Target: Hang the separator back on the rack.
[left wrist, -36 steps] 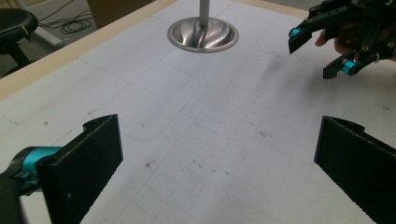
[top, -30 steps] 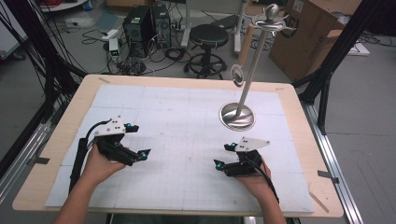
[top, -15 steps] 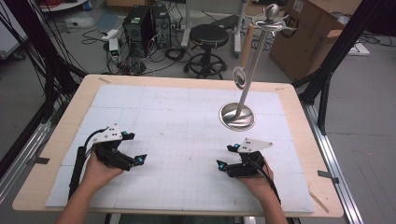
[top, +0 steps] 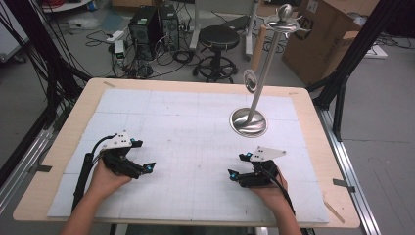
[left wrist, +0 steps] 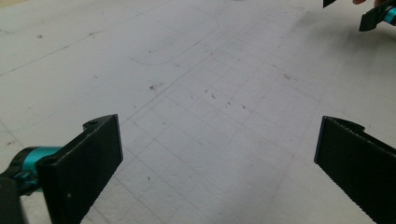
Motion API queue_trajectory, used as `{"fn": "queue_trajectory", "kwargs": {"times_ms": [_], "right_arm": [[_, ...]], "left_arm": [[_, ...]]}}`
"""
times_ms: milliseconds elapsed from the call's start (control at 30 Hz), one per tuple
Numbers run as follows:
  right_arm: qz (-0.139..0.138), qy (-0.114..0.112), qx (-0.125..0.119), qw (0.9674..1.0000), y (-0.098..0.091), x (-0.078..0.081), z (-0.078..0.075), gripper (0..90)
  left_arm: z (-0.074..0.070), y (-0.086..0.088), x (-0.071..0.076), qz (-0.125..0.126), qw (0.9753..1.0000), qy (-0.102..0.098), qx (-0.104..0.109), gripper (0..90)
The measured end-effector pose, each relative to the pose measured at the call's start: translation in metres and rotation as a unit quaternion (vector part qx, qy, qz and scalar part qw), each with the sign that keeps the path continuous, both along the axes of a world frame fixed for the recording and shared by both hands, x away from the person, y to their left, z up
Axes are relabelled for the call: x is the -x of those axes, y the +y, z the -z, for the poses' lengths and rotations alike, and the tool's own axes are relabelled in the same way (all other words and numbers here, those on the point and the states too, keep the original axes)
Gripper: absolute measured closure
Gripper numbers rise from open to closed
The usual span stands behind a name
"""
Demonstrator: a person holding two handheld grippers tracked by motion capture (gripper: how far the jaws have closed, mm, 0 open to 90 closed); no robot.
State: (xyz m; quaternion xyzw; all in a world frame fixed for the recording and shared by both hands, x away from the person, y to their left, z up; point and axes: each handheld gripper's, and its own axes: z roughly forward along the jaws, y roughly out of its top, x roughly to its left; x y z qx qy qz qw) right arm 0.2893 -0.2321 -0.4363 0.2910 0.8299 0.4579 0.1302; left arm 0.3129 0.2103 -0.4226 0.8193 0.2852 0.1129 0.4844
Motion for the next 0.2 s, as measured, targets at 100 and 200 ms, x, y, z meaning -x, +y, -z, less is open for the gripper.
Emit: {"fn": "queue_trajectory", "kwargs": {"times_ms": [100, 200], "right_arm": [[0.001, 0.001, 0.001, 1.0, -0.0005, -0.0002, 0.0002, 27.2], [0.001, 0.002, 0.003, 1.0, -0.0011, 0.0008, 0.0012, 27.2]], "left_arm": [[0.0009, -0.0005, -0.0004, 0.001, 1.0, 0.0, -0.008, 1.7], [0.0014, -0.0006, -0.0002, 0.0, 0.9999, 0.003, -0.01, 1.7]]}}
